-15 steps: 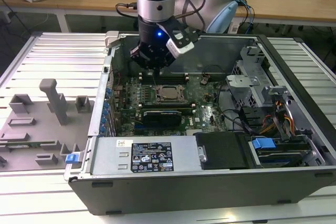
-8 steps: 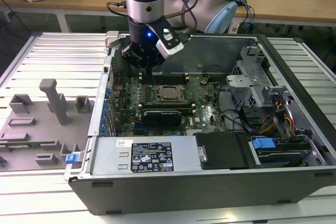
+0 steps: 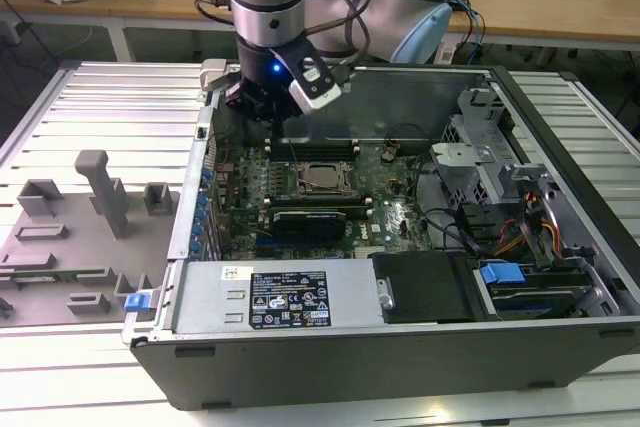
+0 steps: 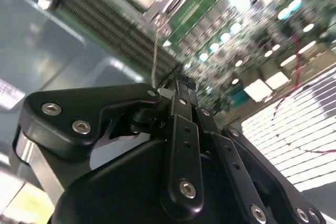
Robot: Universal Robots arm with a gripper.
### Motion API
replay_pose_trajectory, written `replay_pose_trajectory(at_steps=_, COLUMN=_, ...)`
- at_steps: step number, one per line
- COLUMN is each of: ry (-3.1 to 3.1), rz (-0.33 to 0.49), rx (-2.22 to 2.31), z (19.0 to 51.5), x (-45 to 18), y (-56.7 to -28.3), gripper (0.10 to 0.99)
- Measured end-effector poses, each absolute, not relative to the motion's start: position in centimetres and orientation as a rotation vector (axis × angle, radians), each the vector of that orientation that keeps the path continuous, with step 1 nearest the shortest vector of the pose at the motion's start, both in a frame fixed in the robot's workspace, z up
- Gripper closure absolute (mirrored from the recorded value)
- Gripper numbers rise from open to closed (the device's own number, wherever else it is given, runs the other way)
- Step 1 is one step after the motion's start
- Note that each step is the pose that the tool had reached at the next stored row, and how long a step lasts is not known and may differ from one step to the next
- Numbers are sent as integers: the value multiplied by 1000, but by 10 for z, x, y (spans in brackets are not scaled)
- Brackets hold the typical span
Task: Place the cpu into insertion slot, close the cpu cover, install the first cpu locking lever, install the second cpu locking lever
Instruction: 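Install the first cpu locking lever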
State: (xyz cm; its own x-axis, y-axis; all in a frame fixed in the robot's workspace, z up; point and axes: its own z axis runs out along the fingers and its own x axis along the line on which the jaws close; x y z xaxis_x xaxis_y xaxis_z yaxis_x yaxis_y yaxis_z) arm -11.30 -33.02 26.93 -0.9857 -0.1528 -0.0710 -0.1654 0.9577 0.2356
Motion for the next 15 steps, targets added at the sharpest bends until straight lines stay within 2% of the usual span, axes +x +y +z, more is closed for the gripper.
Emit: replay_pose_trajectory(at_steps=15, ry=3041, rz=426, rx=-56, z=257, x=-112, y=-330, gripper=980)
